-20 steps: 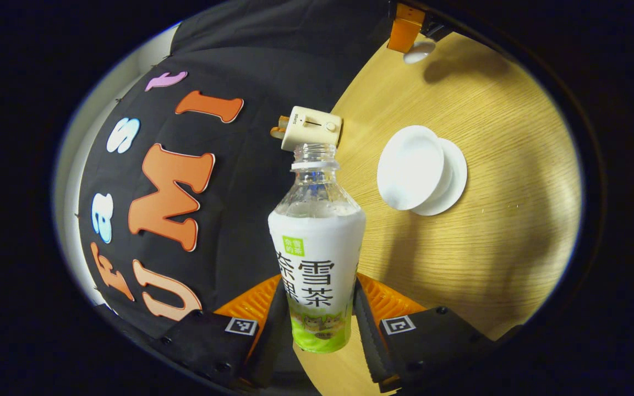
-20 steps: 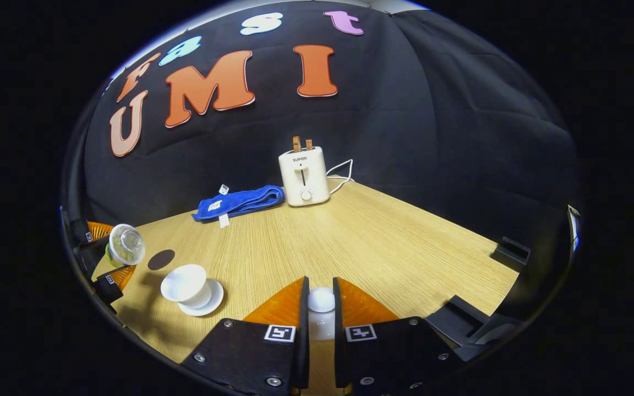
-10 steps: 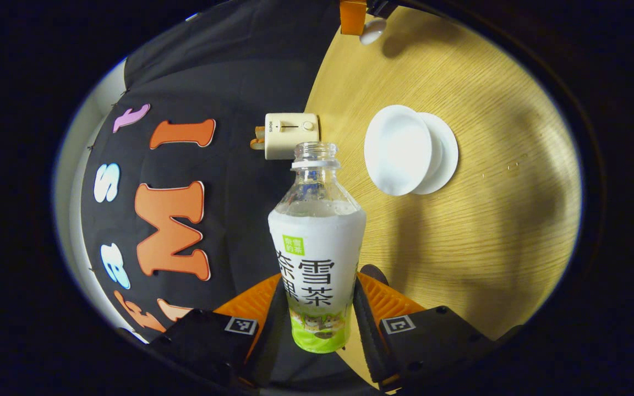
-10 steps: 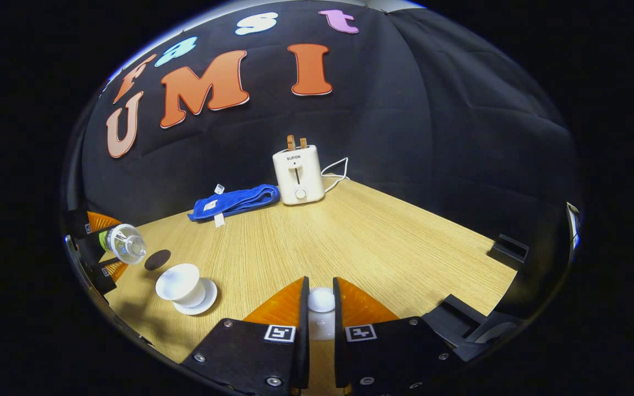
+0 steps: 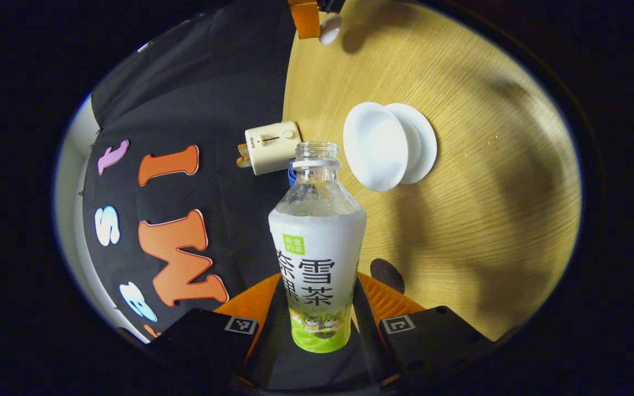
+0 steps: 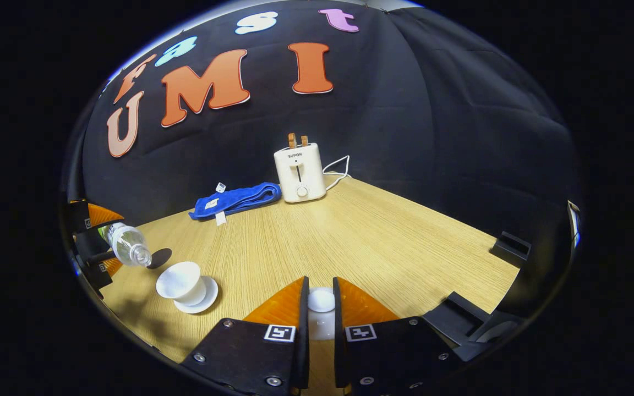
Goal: Open the teacup lid with one hand, grasp the water bottle and pour water into the teacup with the other hand; after pouring, place the water bottle on the coaster and then close the teacup lid.
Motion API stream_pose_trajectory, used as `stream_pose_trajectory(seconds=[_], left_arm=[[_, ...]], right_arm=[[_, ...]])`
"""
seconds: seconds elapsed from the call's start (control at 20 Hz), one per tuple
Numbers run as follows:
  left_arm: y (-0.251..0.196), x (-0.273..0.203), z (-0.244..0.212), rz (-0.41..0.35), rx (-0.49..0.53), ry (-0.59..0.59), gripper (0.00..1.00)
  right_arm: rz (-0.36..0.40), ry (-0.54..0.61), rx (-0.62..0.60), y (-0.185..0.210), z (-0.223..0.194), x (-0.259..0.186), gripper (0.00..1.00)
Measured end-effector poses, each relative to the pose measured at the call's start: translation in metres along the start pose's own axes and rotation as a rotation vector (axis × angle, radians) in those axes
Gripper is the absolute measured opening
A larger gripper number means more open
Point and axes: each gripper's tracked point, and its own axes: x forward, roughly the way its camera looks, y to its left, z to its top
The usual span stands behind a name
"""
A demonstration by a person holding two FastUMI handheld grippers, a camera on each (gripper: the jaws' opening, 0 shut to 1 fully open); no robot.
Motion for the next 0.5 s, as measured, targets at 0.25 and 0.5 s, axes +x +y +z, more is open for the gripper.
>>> stream_pose_trajectory(seconds=[0.25, 0.5], left_arm=[[0.006, 0.002, -0.004, -0.001, 0.059, 0.016, 0.7], [0.013, -0.001, 0.001, 0.012, 0.122, 0.006, 0.67]], right_arm=[[-0.003, 0.006, 0.008, -0.004, -0.003, 0.0, 0.19], [-0.005, 0.007, 0.006, -0.005, -0.004, 0.0, 0.19]])
